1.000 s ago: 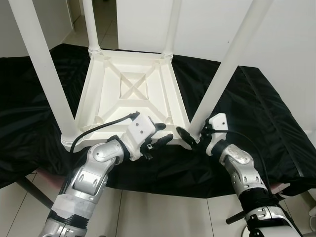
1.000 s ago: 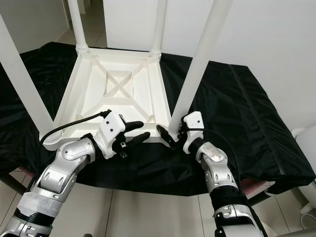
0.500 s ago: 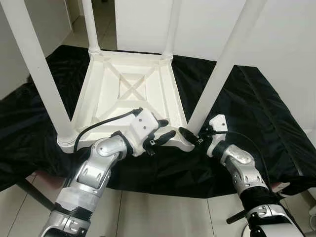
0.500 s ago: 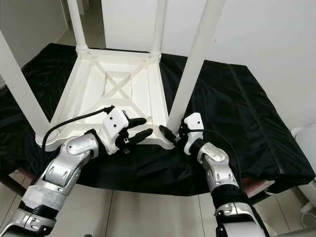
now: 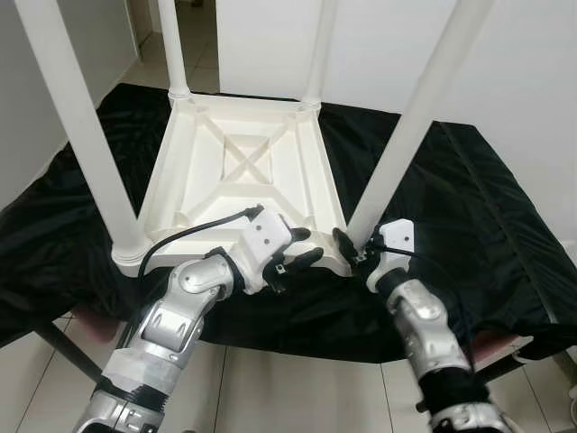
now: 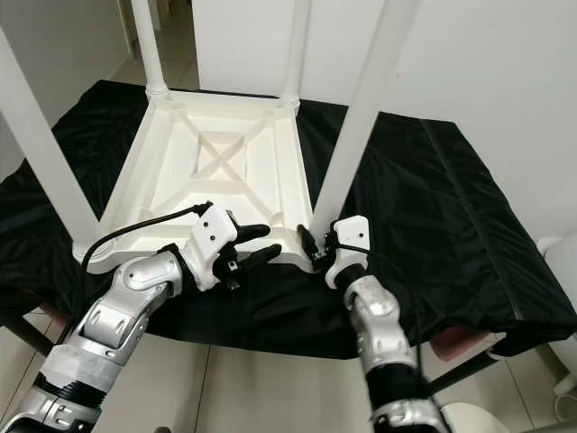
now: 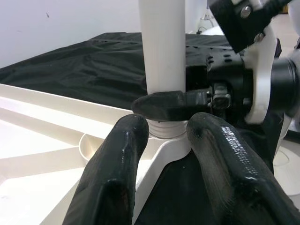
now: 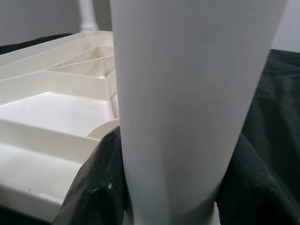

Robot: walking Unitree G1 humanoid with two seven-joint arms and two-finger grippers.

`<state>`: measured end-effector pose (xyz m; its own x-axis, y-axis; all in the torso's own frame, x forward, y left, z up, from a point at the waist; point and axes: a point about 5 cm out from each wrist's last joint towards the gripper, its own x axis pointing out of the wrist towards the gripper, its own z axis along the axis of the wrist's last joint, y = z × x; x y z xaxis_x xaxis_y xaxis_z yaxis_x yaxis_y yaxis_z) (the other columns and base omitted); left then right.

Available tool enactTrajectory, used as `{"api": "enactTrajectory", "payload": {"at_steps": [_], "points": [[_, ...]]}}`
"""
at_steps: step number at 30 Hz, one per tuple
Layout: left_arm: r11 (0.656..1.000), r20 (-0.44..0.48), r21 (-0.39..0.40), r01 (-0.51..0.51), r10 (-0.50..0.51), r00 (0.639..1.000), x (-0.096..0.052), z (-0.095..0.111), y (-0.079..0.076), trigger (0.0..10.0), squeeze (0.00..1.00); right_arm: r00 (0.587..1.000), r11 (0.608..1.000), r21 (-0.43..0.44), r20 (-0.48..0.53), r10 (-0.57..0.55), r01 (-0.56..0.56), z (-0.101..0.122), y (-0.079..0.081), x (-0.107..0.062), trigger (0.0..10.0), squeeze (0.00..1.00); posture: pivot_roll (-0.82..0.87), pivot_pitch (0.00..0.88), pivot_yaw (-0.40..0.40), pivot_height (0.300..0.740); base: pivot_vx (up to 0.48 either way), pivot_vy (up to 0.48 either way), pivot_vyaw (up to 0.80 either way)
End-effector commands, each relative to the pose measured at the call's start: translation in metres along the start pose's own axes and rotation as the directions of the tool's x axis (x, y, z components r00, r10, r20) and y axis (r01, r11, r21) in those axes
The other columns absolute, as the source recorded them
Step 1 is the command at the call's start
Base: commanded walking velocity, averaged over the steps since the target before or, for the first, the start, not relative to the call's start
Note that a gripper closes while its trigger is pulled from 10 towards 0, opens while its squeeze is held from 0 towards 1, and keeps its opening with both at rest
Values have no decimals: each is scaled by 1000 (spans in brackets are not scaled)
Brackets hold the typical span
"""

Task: Building children table

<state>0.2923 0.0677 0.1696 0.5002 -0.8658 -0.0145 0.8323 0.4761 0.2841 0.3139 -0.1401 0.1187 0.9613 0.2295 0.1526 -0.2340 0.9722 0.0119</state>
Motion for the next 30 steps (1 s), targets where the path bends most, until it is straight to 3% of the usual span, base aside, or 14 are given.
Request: {"api": "enactTrajectory", "payload": {"at_steps": [1,2,9,12,13,17,18,21,22,30], "points": [[996,-3,2,92,-92,996,3,-2,-8,10000,0,978,979,15,-35,-203,204,-12,-6,-13,10000,0,-41,14,-52,740,0,0,0],[994,-1,4,105,-105,995,4,-1,-9,10000,0,964,964,7,-29,-266,266,-12,-2,-14,10000,0,-38,13,-51,740,0,0,0],[995,-4,27,98,-98,995,6,0,-9,10000,0,908,911,-12,-75,-412,413,-14,11,-9,10000,0,-14,4,-65,740,0,0,0],[996,-2,28,85,-85,996,6,0,-9,10000,0,937,938,25,-68,-343,345,-13,21,-4,10000,0,-4,2,-67,740,0,0,0],[997,0,24,79,-79,997,6,0,-9,10000,0,960,957,83,-59,-275,279,-12,26,-3,10000,0,1,11,-70,740,0,0,0],[997,6,1,71,-71,997,0,1,-10,10000,0,974,973,60,-14,-225,225,-6,29,-2,10000,0,-8,12,-66,740,0,0,0],[997,13,-7,79,-79,997,1,2,-11,10000,0,978,975,85,21,-208,205,-1,27,-3,10000,1000,-2,31,-64,740,0,0,0],[996,-3,1,85,-85,996,0,-2,-14,10000,0,979,979,65,56,-196,192,5,18,-5,10000,1000,-3,25,-65,740,0,0,0],[996,2,-2,93,-93,996,0,-1,-16,10000,0,979,981,49,69,-189,186,8,9,-8,10000,1000,1,37,-78,740,0,0,0],[998,8,-19,66,-65,998,-1,-1,-12,10000,0,993,996,49,83,-82,78,13,-2,-16,10000,1000,-4,38,-81,740,0,0,0]]}}
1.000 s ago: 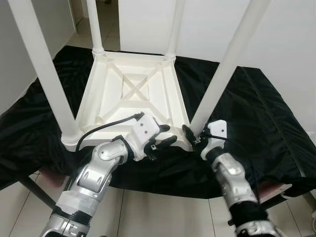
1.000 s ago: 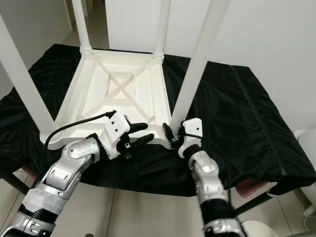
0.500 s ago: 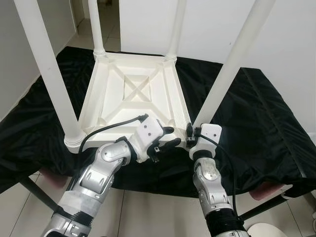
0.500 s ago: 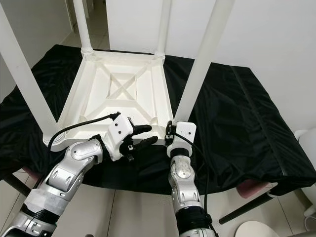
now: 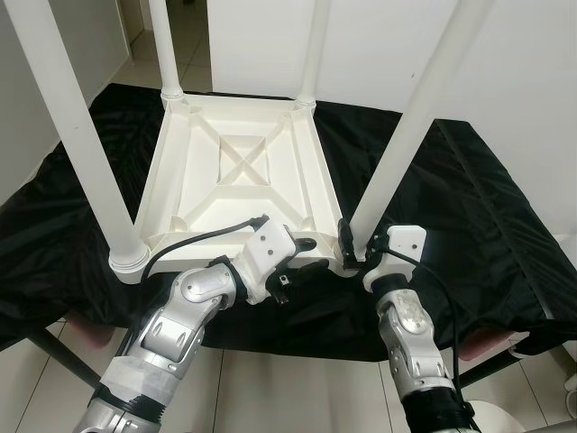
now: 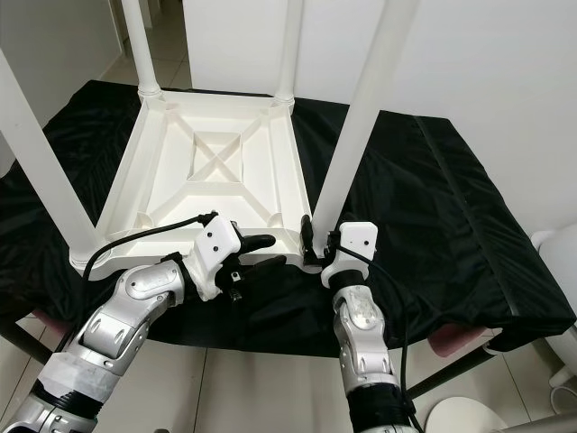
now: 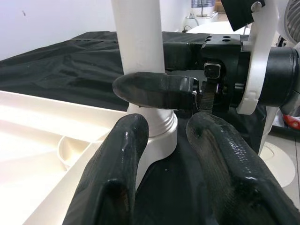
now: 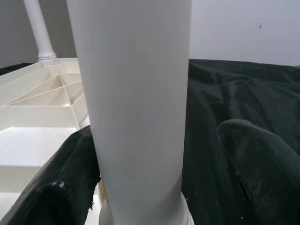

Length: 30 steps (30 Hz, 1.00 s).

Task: Building children table

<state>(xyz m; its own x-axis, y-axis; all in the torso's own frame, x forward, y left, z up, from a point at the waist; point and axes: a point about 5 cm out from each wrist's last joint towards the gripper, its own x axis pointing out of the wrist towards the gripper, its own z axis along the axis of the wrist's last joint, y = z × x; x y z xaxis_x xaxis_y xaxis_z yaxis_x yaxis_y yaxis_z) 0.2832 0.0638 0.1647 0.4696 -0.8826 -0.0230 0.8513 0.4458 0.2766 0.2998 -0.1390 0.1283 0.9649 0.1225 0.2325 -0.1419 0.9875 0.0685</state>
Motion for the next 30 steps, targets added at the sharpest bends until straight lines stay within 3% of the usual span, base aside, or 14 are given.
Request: {"api": "enactTrajectory", "payload": {"at_steps": [1,4,5,10,13,15,19,22,23,24,25,26,30], "points": [[999,13,-16,37,-36,999,-1,2,-1,10000,0,997,998,6,-15,70,-70,2,-11,-6,10000,169,-7,36,-90,740,0,0,0],[999,19,-20,43,-42,999,-3,3,-1,10000,0,994,995,4,-25,102,-102,1,-13,-7,10000,169,-7,36,-90,740,0,0,0],[999,14,-17,50,-50,999,-5,2,-2,10000,0,989,989,-4,-37,147,-147,1,-14,-9,10000,0,-8,31,-93,740,0,0,0],[998,24,-15,55,-55,998,-5,4,-5,10000,0,962,963,-15,-60,267,-268,3,-18,-10,10000,0,5,33,-103,740,0,0,0],[998,48,-26,56,-55,997,2,7,-9,10000,0,914,918,-39,-111,389,-396,0,-26,1,10000,0,1,36,-101,740,0,0,0],[998,48,-26,56,-55,997,2,7,-9,10000,0,914,918,-39,-111,389,-396,0,-26,1,10000,0,1,36,-101,740,0,0,0],[998,70,-40,41,-38,997,6,11,-7,10000,0,866,870,-69,-154,475,-489,3,-27,26,10000,0,17,39,-103,740,0,0,0],[999,67,-34,33,-31,997,5,12,-5,10000,0,844,850,-65,-180,506,-524,2,-27,32,10000,0,26,38,-106,740,0,0,0],[999,66,-34,32,-30,997,5,12,-4,10000,0,834,841,-69,-191,517,-537,1,-27,33,7020,0,35,39,-112,740,0,0,0],[999,64,-38,32,-30,998,5,12,-5,10000,0,828,834,-77,-200,524,-546,1,-27,34,3059,0,35,39,-112,740,0,0,0],[999,64,-38,32,-30,998,5,12,-5,10000,0,828,834,-77,-200,524,-546,1,-27,34,3059,0,35,39,-112,740,0,0,0],[999,63,-37,31,-28,998,4,12,-5,10000,0,821,829,-65,-201,535,-556,0,-27,34,0,0,44,40,-116,740,0,0,0],[999,56,-40,24,-22,998,2,12,-5,10000,0,802,815,-42,-211,559,-578,-1,-28,34,0,0,54,50,-122,740,0,0,0]]}}
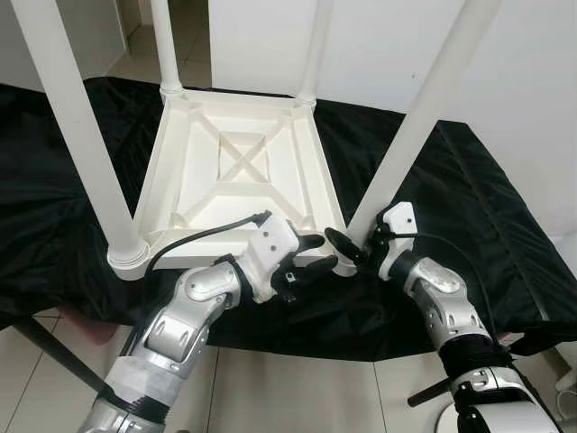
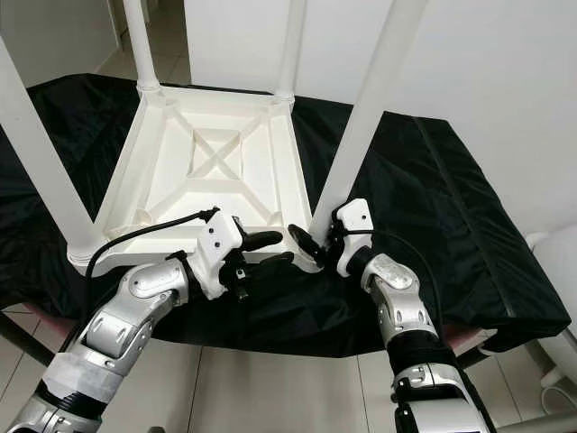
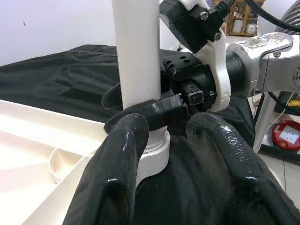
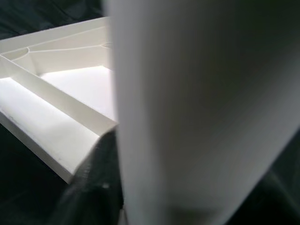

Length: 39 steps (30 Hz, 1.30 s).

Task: Building children table

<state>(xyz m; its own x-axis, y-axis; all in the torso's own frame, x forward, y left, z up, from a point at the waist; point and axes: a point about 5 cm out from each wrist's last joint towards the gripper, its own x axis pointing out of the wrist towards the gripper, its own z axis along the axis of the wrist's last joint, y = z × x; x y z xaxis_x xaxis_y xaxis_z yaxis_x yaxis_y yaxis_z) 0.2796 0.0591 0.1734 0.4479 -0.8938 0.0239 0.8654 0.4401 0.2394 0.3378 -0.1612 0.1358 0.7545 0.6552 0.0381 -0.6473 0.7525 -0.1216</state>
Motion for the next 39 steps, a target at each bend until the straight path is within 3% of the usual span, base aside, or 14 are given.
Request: {"api": "enactTrajectory", "payload": {"at_steps": [1,6,7,8,15,17,20,23,24,27,31,34,39], "points": [[1000,2,-4,7,-7,1000,-1,1,-2,10000,0,999,999,18,-20,41,-41,-4,0,-1,0,0,54,57,-122,740,0,0,0],[1000,-5,-5,4,-4,1000,-4,0,-4,10000,0,998,998,30,-26,62,-61,-8,0,-2,0,0,56,63,-123,740,0,0,0],[1000,-7,-7,6,-6,1000,-5,0,-5,10000,0,999,999,38,-23,40,-39,-9,0,-3,431,0,56,68,-127,740,0,0,0],[1000,-8,-10,7,-7,1000,-6,-1,-7,10000,0,1000,998,52,-16,25,-24,-9,0,-4,10000,0,56,68,-127,740,0,0,0],[1000,-10,-24,1,-1,1000,-6,-2,-10,10000,0,996,994,66,34,-86,83,-4,3,-3,10000,0,53,73,-134,740,0,0,0],[1000,-12,-28,1,-1,1000,-6,-3,-12,10000,0,981,981,47,20,-191,190,-2,5,-1,10000,0,53,74,-135,740,0,0,0],[1000,-13,-30,0,-1,1000,-6,-3,-13,10000,0,972,971,52,13,-236,235,-2,6,0,10000,0,52,74,-134,740,0,0,0],[999,-22,-33,-6,5,1000,-9,-5,-13,10000,0,887,883,95,1,-461,459,-4,18,1,10000,0,49,66,-137,740,0,0,0],[999,-22,-33,-6,5,1000,-9,-5,-13,10000,0,887,883,95,1,-461,459,-4,18,1,10000,0,49,66,-137,740,0,0,0],[999,-32,-29,-31,30,999,-10,-6,-9,10000,0,804,795,133,-23,-595,592,-10,38,4,10000,0,59,64,-144,740,0,0,0],[999,-33,-18,-46,46,998,-11,-5,-6,10000,0,744,734,136,-42,-667,665,-13,51,7,10000,0,79,60,-151,740,0,0,0],[998,-34,-14,-59,58,998,-13,-4,-3,10000,0,773,760,158,-46,-633,631,-13,64,17,10000,0,84,57,-152,740,0,0,0],[997,-42,-20,-74,73,996,-18,-6,-1,10000,0,801,784,192,-19,-599,591,-6,64,21,10000,16,63,40,-136,740,0,0,0]]}}
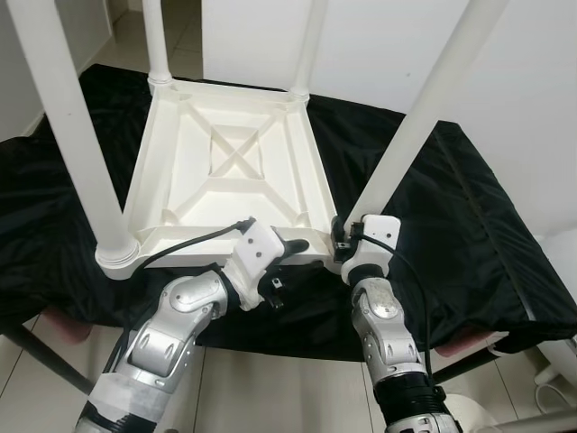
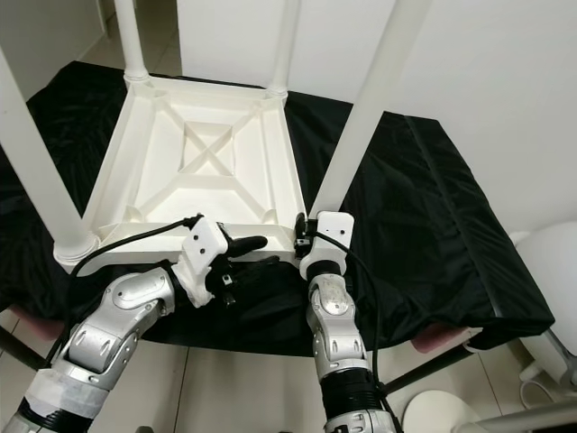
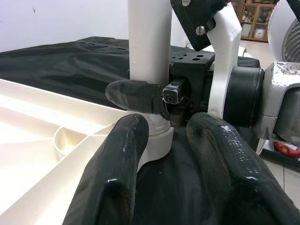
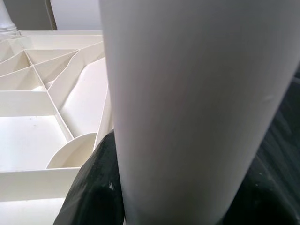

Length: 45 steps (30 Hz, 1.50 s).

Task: Building children table

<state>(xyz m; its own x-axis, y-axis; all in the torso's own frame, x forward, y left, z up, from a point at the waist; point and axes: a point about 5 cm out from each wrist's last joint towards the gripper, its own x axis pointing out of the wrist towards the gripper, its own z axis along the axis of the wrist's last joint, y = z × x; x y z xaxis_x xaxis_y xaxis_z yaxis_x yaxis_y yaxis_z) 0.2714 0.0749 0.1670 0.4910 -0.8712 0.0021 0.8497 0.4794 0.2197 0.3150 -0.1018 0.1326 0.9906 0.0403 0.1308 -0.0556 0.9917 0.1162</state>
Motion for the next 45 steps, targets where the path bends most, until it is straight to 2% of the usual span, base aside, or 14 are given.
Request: {"api": "enactTrajectory", "payload": {"at_steps": [1,2,12,13,17,23,27,28,37,39,40,42,43,45], "points": [[999,-9,-2,-32,32,999,0,-1,1,10000,0,998,1000,5,-50,26,-26,-9,1,-4,10000,16,63,40,-136,740,0,0,0],[1000,-12,-5,-31,30,999,-1,-2,1,10000,0,998,999,24,-41,44,-43,-7,1,-4,10000,1000,61,38,-134,740,0,0,0],[999,-21,-13,-31,31,999,-1,-5,2,10000,0,998,998,-12,-1,65,-65,2,-17,-8,10000,1000,38,31,-123,740,0,0,0],[1000,-14,-11,-29,29,999,2,-4,2,10000,0,997,996,-41,-24,74,-75,-1,-31,-7,10000,0,38,27,-124,740,0,0,0],[1000,-8,-10,-29,29,1000,3,-3,2,10000,0,996,994,-65,-27,86,-87,-1,-42,-7,10000,0,38,27,-124,740,0,0,0],[1000,-3,-9,-22,22,1000,5,-2,0,10000,0,966,962,-93,-54,253,-258,1,-50,-3,10000,0,42,25,-116,740,0,0,0],[1000,-4,-10,-10,10,1000,6,-2,-2,10000,0,919,911,-124,-88,384,-392,1,-52,0,10000,0,40,29,-111,740,0,0,0],[1000,-8,-1,-5,5,1000,7,-2,-2,10000,0,889,879,-135,-106,446,-457,2,-53,4,10000,0,42,29,-110,740,0,0,0],[1000,-1,8,-3,3,1000,11,2,-1,10000,0,810,793,-170,-159,564,-585,9,-58,24,10000,0,53,35,-111,740,0,0,0],[1000,0,8,-5,5,1000,11,2,-1,10000,0,803,786,-170,-168,572,-595,9,-58,25,9333,0,58,38,-115,740,0,0,0],[1000,0,9,-6,6,1000,11,2,-1,10000,0,799,782,-169,-174,576,-601,9,-59,26,3176,0,58,38,-115,740,0,0,0],[1000,1,8,-8,8,1000,11,2,-1,10000,0,792,773,-177,-181,583,-609,9,-59,26,3176,0,64,44,-118,740,0,0,0],[1000,1,9,-14,14,1000,10,3,0,10000,0,780,762,-175,-200,593,-624,6,-61,26,0,0,68,47,-120,740,0,0,0],[1000,2,9,-24,24,1000,9,3,1,10000,0,766,749,-172,-222,603,-640,3,-63,26,0,0,72,47,-124,740,0,0,0]]}}
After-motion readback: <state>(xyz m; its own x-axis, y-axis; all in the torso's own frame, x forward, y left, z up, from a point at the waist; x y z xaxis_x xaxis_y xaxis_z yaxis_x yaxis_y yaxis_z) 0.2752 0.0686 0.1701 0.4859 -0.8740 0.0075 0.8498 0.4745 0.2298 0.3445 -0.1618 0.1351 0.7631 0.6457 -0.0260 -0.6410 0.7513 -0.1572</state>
